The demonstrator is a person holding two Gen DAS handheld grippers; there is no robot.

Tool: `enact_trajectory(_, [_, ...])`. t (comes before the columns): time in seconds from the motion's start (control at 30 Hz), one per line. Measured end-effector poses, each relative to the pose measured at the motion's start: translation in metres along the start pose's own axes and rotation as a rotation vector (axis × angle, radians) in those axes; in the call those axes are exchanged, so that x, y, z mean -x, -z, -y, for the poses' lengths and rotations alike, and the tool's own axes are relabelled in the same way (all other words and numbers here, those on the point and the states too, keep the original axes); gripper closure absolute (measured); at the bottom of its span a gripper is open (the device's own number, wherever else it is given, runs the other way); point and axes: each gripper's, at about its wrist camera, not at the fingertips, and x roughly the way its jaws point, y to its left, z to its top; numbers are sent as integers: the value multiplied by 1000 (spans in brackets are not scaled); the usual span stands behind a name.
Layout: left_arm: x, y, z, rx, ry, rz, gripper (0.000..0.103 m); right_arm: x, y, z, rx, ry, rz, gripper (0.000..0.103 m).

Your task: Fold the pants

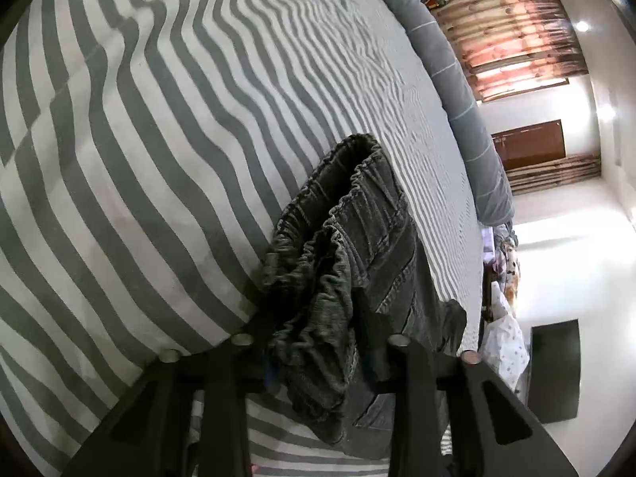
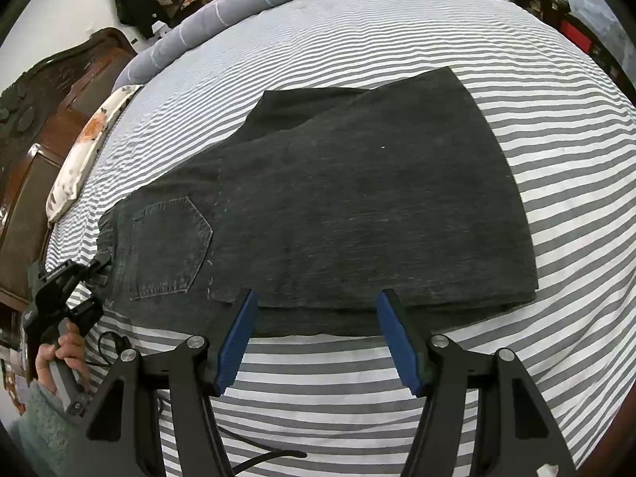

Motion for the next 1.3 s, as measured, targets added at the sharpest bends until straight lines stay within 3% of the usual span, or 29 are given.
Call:
enact_trajectory(0.2, [19, 12, 41, -133, -33, 64, 82, 11, -2, 14, -29, -22, 36, 43])
enact_trajectory(0.37, [37, 38, 114, -350, -28, 104, 82, 23, -2, 35, -65, -46, 70, 43])
enact_trajectory(0.5, [41, 68, 187, -533, 24, 95, 82, 32, -1, 58, -113, -72, 98, 43])
enact_trajectory(0.7, [14, 118, 275, -687, 103, 9, 83, 47, 0, 98, -189, -95, 145, 43])
enact_trajectory(0.9, [-43, 177, 334, -792, 109, -123, 83, 57, 1, 140, -270, -102, 181, 42])
enact_trajectory(1.1, [-102, 241, 354, -897, 47, -234, 83, 57, 8, 177, -338, -103, 191, 42])
enact_trajectory(1.3, [-140, 264, 344, -938, -54, -276, 81, 50, 14, 203, -394, -105, 180, 42])
